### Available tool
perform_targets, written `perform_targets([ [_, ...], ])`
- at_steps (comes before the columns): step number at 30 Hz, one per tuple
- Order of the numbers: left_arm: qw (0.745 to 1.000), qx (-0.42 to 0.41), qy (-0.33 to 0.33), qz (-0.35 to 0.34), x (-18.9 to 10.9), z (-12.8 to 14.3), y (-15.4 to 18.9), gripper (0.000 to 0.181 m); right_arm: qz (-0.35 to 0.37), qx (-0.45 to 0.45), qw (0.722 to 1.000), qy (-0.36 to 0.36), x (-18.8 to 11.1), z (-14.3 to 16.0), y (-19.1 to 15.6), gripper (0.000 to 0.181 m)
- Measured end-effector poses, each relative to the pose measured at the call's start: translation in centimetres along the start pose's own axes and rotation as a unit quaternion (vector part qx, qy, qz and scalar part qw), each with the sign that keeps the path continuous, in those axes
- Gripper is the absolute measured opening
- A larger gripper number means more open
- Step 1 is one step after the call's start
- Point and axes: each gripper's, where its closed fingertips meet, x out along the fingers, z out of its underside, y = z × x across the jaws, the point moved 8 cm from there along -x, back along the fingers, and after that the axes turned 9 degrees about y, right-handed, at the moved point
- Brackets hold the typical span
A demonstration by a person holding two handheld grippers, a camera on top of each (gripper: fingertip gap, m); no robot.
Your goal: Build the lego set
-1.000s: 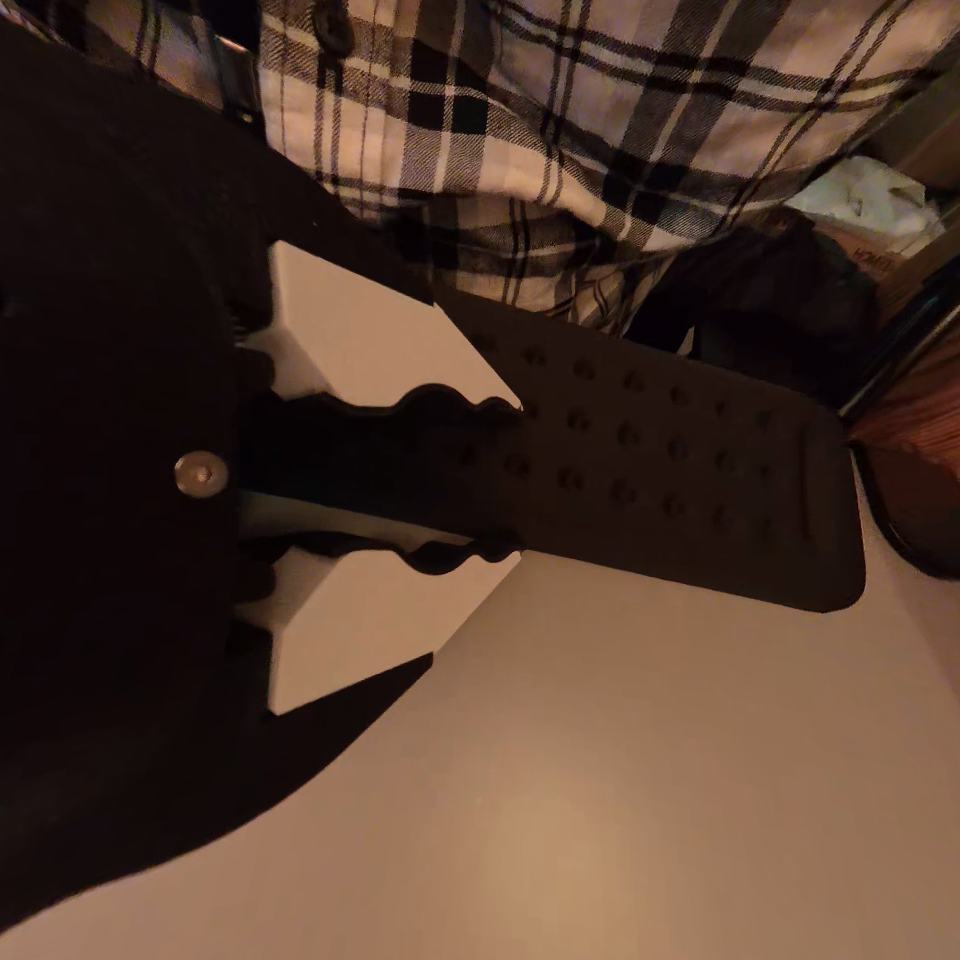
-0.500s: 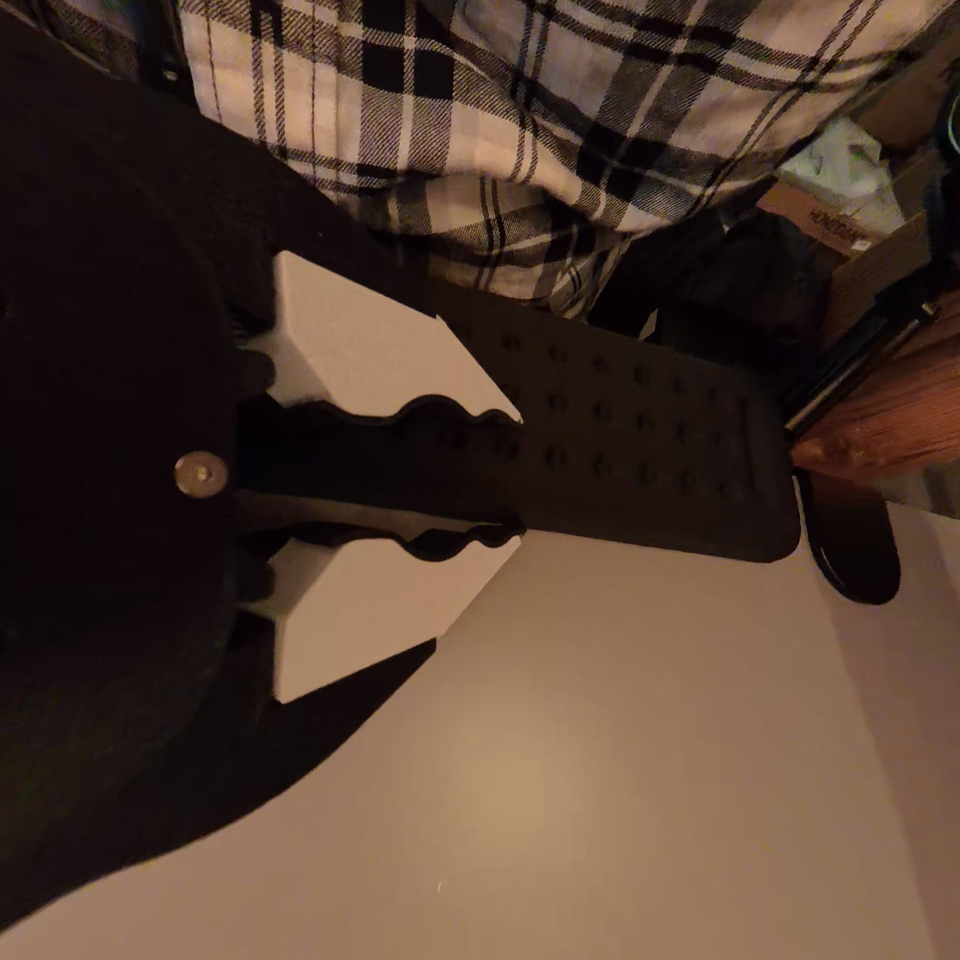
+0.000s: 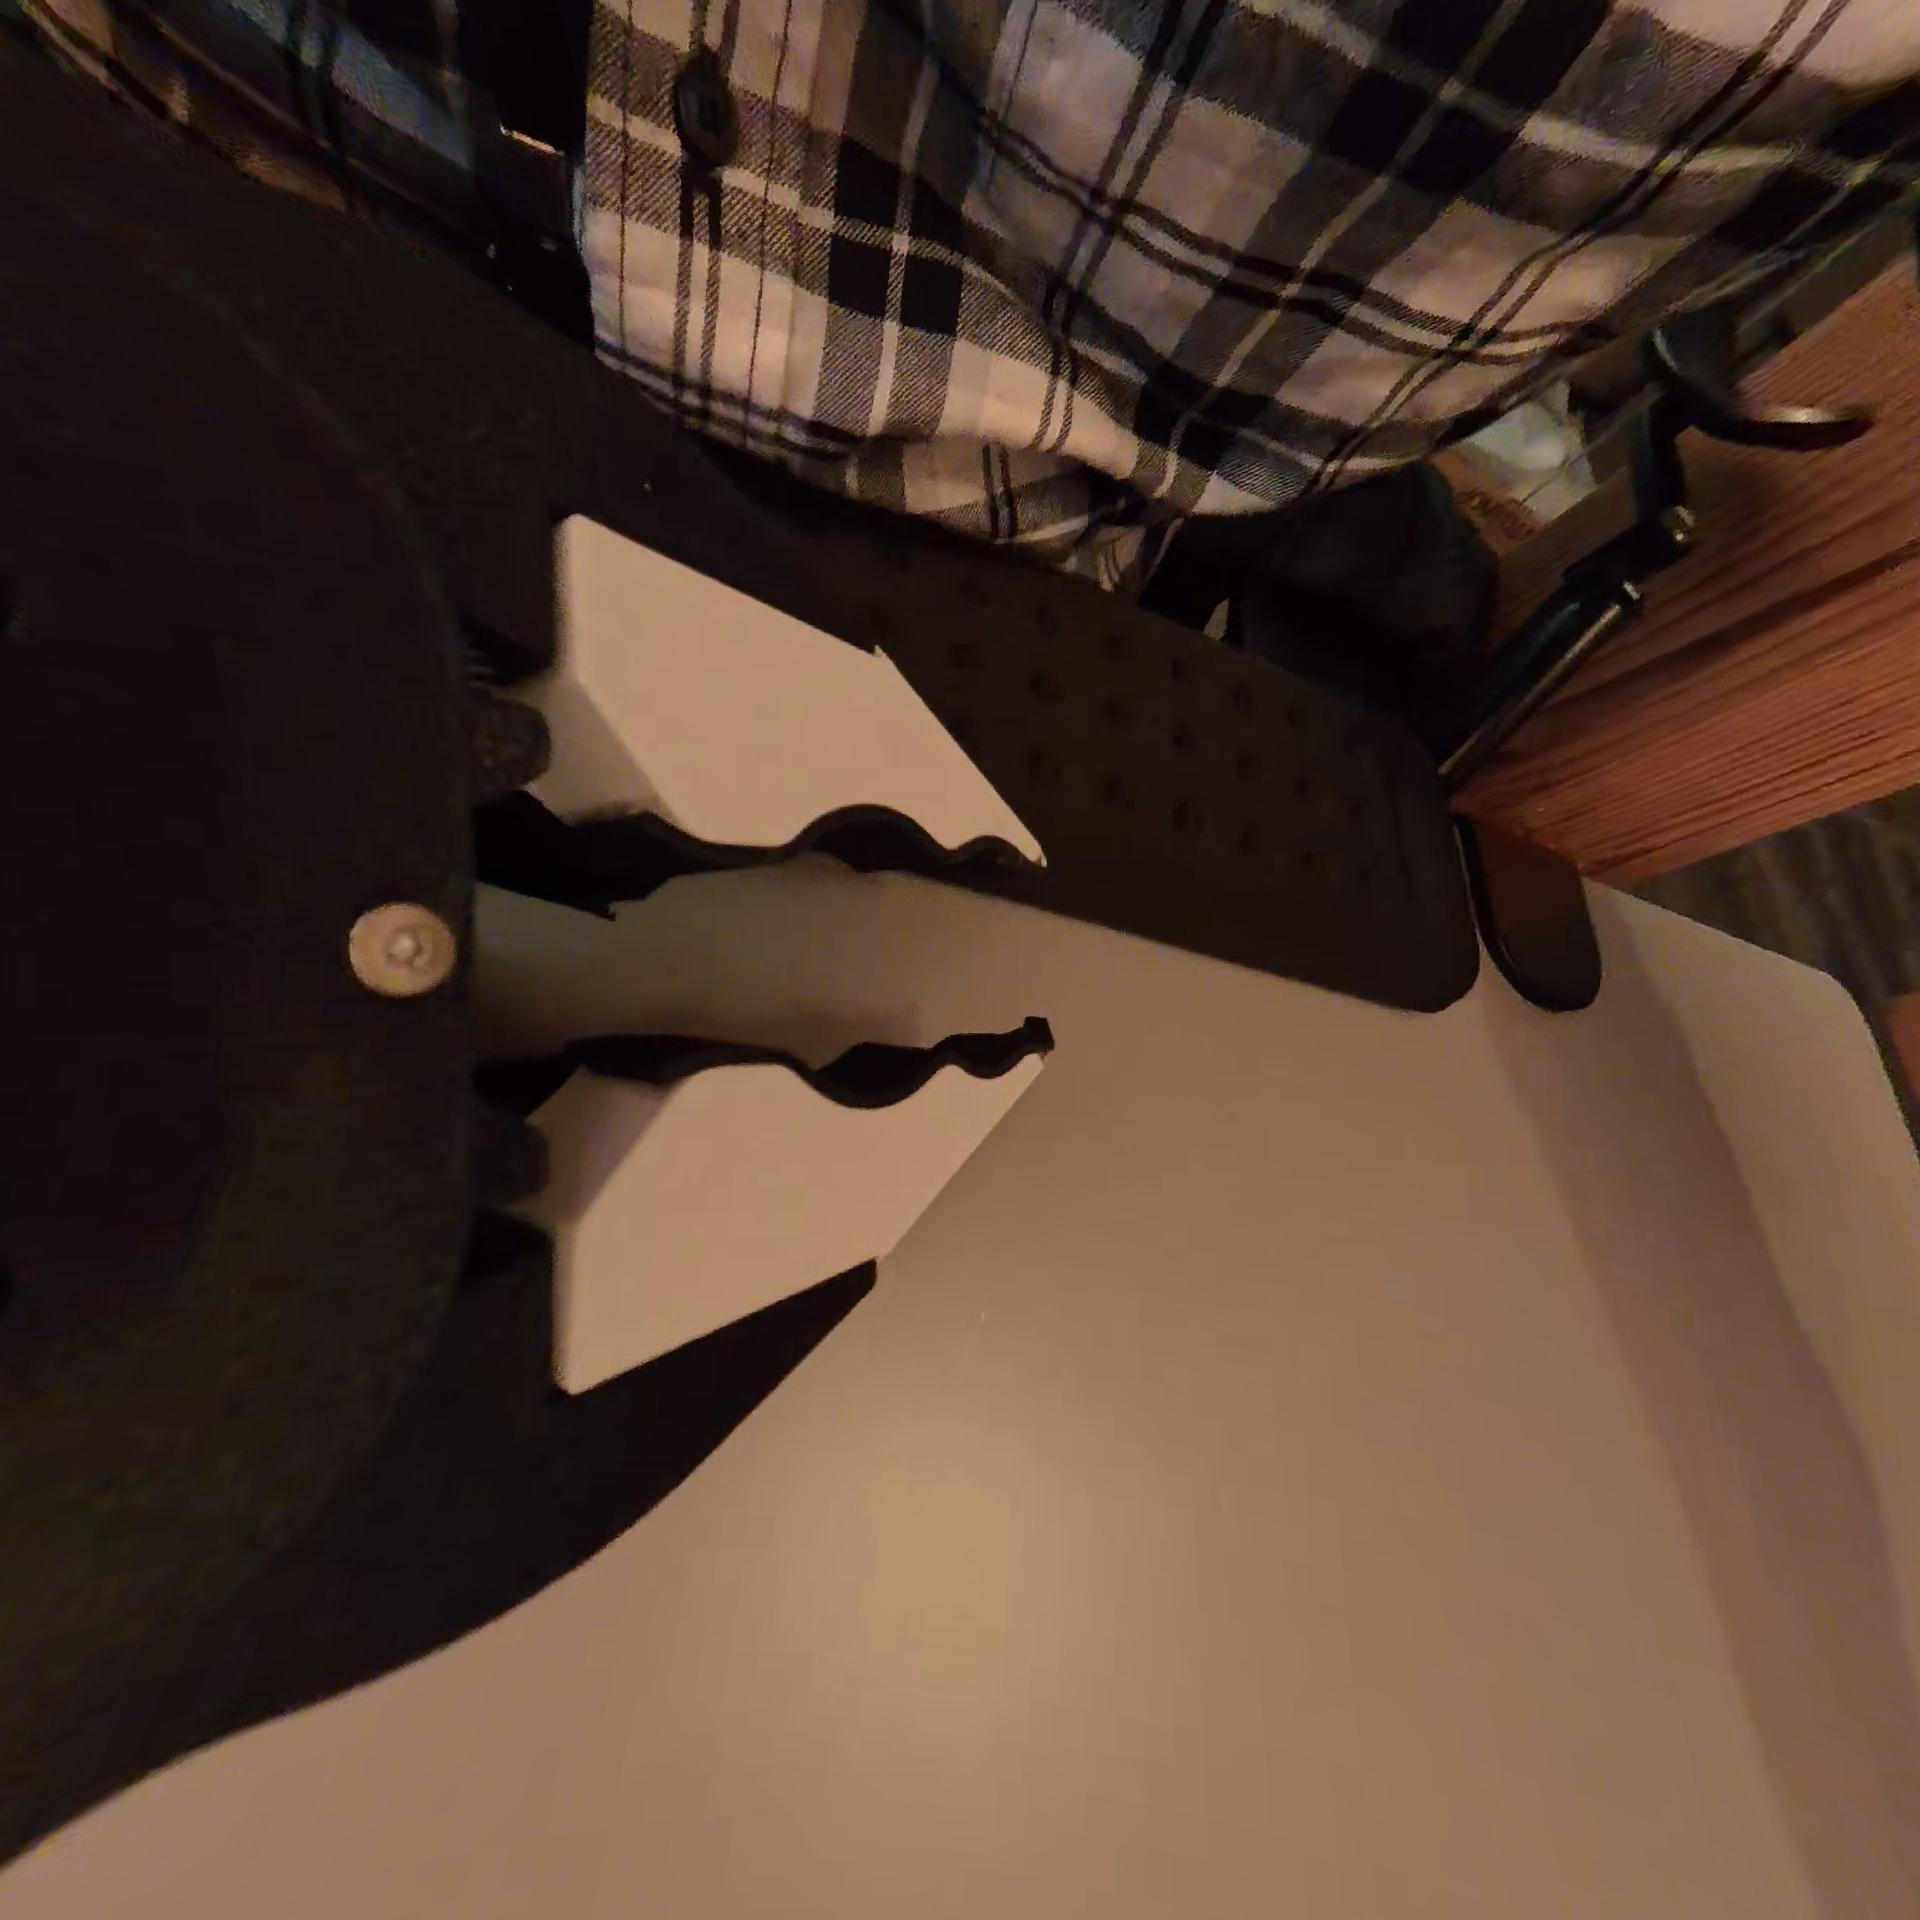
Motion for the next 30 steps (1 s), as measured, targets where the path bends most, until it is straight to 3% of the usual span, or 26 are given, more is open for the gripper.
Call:
perform_targets([
  [5,0.988,0.014,-0.152,-0.02,1.6,1.1,-0.9,0.05,0.005,0.018,1.0,0.021,-0.8,-0.2,0.5,0.026],
  [10,0.972,-0.012,-0.236,-0.012,2.7,1.8,-0.2,0.039,-0.002,0.02,1.0,0.021,-0.7,-0.2,0.3,0.025],
  [13,0.967,-0.018,-0.251,-0.024,3.4,2.4,0.0,0.038,-0.001,0.02,1.0,0.021,-0.7,-0.2,0.3,0.025],
  [19,0.985,-0.019,-0.165,-0.037,2.6,1.1,0.5,0.036,0.002,0.025,0.999,0.033,-1.0,-0.5,0.5,0.023],
  [25,0.996,-0.009,-0.035,-0.076,-1.2,-1.5,0.7,0.035,0.006,0.033,0.999,0.038,-1.3,-0.5,1.0,0.023],
  [28,0.999,-0.004,0.038,-0.032,-4.4,-3.6,3.7,0.034,0.016,0.033,0.998,0.05,-1.7,-0.8,1.3,0.023],
  [30,0.995,0.037,0.083,0.029,-6.1,-5.0,7.7,0.034,0.029,0.032,0.997,0.059,-2.2,-1.0,1.6,0.025],
])
